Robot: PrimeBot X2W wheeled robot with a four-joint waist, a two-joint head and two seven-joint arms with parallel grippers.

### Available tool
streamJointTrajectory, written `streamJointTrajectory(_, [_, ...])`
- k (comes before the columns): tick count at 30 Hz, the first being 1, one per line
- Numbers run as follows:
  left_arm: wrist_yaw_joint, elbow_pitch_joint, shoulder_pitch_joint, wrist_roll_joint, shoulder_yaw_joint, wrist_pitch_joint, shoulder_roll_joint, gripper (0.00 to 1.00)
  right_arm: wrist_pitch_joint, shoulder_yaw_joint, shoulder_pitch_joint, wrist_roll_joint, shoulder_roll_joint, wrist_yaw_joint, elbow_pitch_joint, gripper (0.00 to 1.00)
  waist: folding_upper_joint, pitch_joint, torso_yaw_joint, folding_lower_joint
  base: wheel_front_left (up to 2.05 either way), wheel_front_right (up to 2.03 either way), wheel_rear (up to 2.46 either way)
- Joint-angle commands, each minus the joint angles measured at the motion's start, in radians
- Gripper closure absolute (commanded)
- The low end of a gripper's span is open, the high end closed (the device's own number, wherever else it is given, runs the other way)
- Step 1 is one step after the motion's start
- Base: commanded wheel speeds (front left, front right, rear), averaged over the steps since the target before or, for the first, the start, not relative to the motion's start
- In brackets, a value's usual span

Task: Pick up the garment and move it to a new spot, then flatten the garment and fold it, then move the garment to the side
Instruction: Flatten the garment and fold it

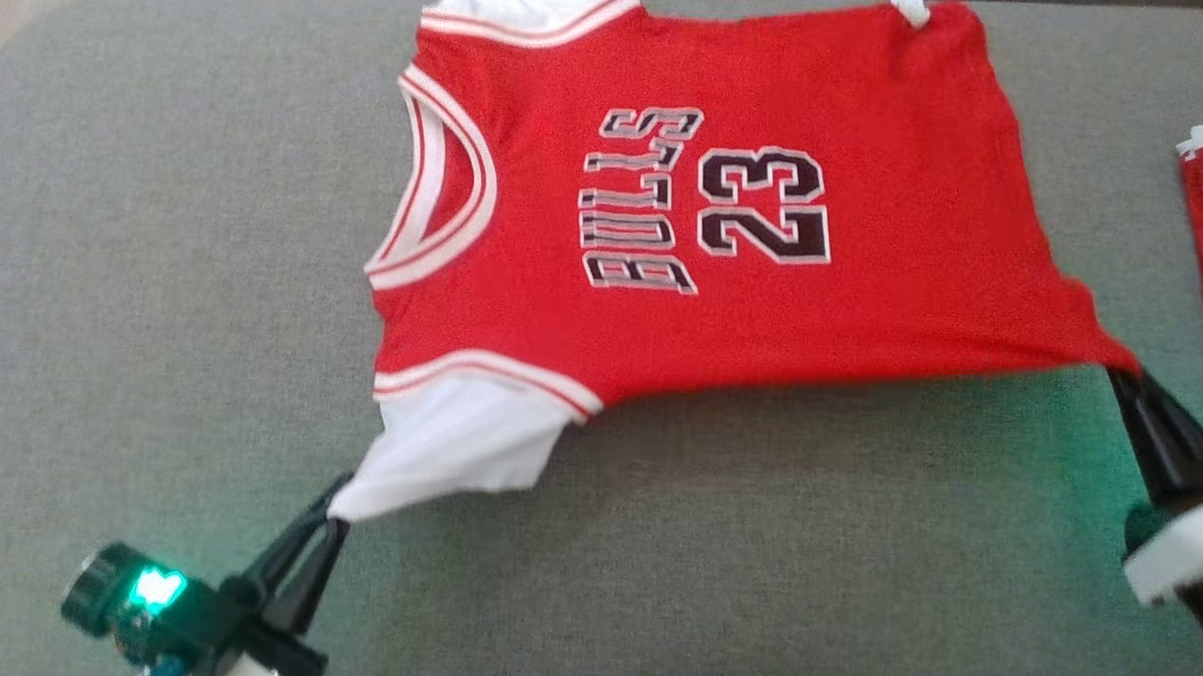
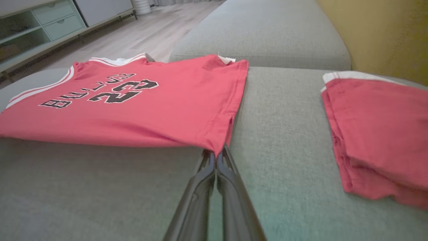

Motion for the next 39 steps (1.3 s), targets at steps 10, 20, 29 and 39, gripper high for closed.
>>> streamJointTrajectory(10, [-0.003,-0.127,0.11,-0.081,0.027,0.034,0.044,1.0,0.138,-0.2,0.323,-0.069,0.0,0.007,-0.283,1.0,-0.0001,-0.046,0.008,0.0003,0.0,0.0,0.0])
streamJointTrajectory(20, [0.012,-0.147,-0.047,-0.022,0.037,0.055,0.044,1.0,0.244,-0.269,0.317,-0.081,0.07,0.007,-0.363,1.0,-0.0001,0.007,0.019,0.0003,0.0,0.0,0.0])
streamJointTrajectory(29, [-0.018,-0.065,-0.294,0.015,0.057,0.04,0.022,1.0,0.273,-0.272,0.17,-0.091,0.084,0.007,-0.336,1.0,-0.0001,0.106,0.025,0.0003,0.0,0.0,0.0])
streamJointTrajectory(39, [-0.062,0.081,-0.544,0.055,0.036,0.023,0.009,1.0,0.293,-0.25,0.011,-0.106,0.086,0.007,-0.283,1.0,-0.0001,0.183,0.018,0.0003,0.0,0.0,0.0])
